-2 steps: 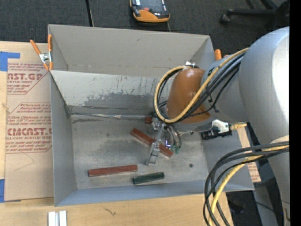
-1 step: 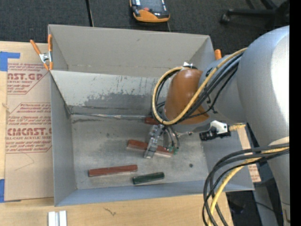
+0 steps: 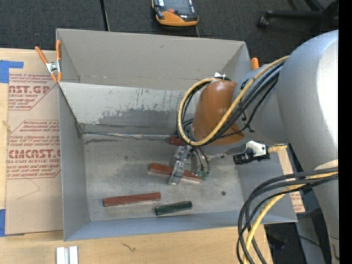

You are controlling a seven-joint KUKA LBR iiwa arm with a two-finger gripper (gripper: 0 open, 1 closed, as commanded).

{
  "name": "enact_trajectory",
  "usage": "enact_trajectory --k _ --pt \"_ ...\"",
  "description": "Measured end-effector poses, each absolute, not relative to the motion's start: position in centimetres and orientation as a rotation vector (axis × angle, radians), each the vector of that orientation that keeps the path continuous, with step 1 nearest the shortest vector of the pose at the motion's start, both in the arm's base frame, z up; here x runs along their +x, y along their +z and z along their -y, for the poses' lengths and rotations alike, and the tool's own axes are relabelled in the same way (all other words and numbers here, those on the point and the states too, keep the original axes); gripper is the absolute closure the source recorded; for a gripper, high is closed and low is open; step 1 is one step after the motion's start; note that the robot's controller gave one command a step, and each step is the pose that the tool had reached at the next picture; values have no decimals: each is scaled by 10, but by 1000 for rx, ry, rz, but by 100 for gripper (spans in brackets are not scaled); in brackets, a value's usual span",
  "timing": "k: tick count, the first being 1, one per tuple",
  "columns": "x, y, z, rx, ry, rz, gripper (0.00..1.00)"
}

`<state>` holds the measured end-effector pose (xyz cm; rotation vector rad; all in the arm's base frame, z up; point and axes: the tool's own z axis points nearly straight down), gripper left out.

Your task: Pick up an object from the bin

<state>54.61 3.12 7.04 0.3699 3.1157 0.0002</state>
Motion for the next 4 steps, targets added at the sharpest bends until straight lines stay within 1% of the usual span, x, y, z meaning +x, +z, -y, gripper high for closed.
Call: enact_trajectory --k 1,2,3,4 --pt "545 75 -31 370 0 -3120 100" --pt "543 90 -32 371 -1 -3129 100" --pt "544 114 -32 370 0 -3126 100" --pt "545 131 -32 369 2 -3119 100"
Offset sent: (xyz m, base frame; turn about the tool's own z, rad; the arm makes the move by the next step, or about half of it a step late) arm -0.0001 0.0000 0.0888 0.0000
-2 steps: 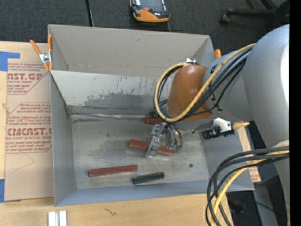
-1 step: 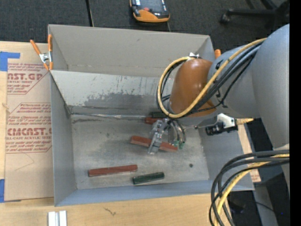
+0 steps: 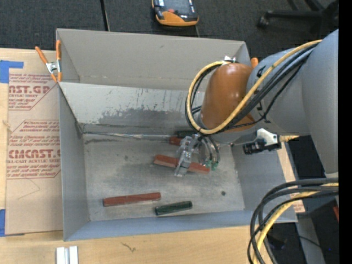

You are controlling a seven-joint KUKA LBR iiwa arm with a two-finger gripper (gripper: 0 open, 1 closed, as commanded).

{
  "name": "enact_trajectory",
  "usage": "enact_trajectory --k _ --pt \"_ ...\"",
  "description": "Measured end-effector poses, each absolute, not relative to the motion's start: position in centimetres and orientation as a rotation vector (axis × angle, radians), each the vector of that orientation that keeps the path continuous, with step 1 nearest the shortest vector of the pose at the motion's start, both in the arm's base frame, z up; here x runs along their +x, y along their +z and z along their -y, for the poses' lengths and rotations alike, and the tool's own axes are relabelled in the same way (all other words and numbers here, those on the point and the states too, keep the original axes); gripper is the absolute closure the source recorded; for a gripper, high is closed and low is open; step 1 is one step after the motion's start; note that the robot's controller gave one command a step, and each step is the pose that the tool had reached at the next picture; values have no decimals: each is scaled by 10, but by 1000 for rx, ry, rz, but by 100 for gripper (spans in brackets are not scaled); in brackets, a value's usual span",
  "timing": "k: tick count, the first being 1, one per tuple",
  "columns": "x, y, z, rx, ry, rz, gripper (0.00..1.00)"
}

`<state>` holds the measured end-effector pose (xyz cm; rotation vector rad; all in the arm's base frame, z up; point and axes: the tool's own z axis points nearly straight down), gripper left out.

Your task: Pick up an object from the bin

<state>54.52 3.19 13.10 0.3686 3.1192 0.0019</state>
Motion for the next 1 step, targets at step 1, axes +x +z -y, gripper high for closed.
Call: enact_trajectory --k 1 --pt "546 143 -32 369 2 -3118 100"
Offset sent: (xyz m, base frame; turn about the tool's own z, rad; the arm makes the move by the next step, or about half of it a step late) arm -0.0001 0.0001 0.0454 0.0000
